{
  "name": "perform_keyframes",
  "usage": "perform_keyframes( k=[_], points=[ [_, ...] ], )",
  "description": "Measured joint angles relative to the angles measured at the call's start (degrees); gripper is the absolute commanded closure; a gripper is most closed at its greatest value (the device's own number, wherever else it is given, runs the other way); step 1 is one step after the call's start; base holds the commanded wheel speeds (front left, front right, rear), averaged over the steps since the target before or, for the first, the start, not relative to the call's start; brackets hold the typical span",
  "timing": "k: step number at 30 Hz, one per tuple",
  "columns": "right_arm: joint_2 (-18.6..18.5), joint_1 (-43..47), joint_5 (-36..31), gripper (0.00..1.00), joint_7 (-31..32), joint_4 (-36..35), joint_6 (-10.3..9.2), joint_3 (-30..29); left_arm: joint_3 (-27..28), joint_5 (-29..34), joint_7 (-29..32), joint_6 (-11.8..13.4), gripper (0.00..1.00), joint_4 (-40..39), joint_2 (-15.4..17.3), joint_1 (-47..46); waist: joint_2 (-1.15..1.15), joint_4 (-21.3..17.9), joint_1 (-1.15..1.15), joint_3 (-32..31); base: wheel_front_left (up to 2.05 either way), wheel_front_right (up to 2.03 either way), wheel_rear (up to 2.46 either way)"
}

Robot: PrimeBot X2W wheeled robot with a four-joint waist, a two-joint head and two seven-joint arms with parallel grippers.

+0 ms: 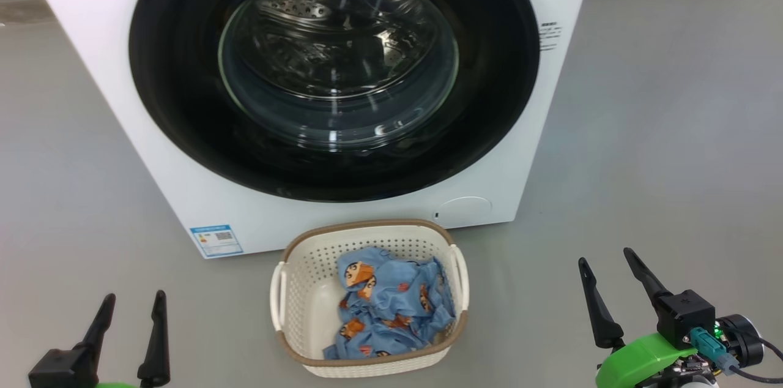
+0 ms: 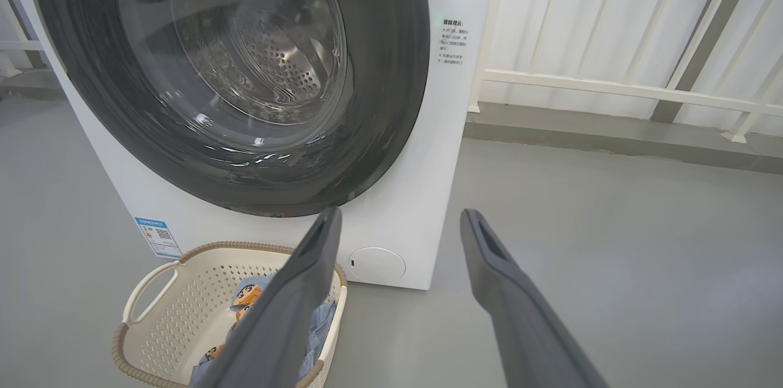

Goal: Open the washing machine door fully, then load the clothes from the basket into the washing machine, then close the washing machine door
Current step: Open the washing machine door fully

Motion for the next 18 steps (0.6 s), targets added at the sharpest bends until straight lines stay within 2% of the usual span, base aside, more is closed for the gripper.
perform_keyframes(
  k=[12,18],
  points=[
    [0.1,0.0,0.0,0.0,0.0,0.1,0.0,0.0,-0.1,-0.6,-0.1,0.0,0.0,0.0,0.0,0.0,0.0,-0.1,0.0,0.1,1.13,1.13,-2.26],
    [0.0,0.0,0.1,0.0,0.0,0.0,0.0,0.0,-0.1,-0.8,-0.2,0.0,0.0,-0.1,0.0,0.0,0.0,-0.1,0.0,0.1,0.72,0.72,-1.44]
  ],
)
